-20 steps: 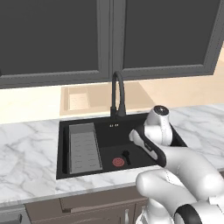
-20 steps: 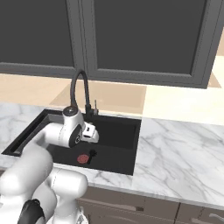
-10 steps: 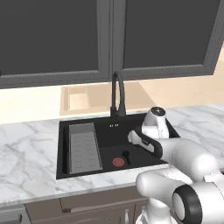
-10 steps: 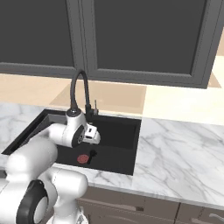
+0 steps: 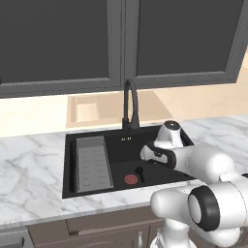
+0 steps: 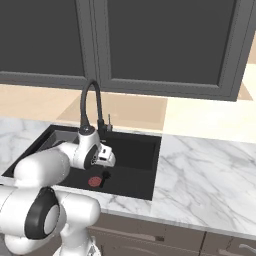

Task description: Pick up the dish brush and dish brush from the sink, and place them back in the cabinet, and close the cabinet doors.

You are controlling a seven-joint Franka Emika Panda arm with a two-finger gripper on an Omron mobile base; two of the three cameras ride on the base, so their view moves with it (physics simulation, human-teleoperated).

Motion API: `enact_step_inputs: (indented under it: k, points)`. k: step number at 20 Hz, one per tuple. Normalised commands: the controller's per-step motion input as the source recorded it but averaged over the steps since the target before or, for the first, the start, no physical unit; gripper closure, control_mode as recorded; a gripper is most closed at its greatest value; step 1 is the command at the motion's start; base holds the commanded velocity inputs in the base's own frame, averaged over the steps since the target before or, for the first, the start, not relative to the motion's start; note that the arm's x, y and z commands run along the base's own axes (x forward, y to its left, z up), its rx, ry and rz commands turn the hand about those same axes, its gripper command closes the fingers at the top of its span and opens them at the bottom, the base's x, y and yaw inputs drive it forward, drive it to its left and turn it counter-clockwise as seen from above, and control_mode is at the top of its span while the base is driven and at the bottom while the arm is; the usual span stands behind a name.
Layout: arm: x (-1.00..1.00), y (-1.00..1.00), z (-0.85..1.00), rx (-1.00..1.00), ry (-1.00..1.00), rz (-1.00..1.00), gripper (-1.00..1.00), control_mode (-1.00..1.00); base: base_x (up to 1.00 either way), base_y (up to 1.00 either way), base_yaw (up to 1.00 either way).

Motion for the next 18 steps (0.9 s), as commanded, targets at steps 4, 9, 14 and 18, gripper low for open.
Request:
enact_step_inputs:
  k: [4, 9, 14, 18]
  points:
    - [0.00, 0.00, -0.29, 0.00, 0.02, 0.00, -1.00, -1.00, 0.00, 0.00, 0.00]
    - [0.00, 0.02, -0.27, 0.00, 0.02, 0.00, -1.00, -1.00, 0.00, 0.00, 0.00]
    - [0.01, 0.08, -0.24, 0.00, 0.01, 0.00, -1.00, -1.00, 0.00, 0.00, 0.00]
    - [0.01, 0.08, -0.21, 0.00, 0.00, 0.00, -1.00, -1.00, 0.00, 0.00, 0.00]
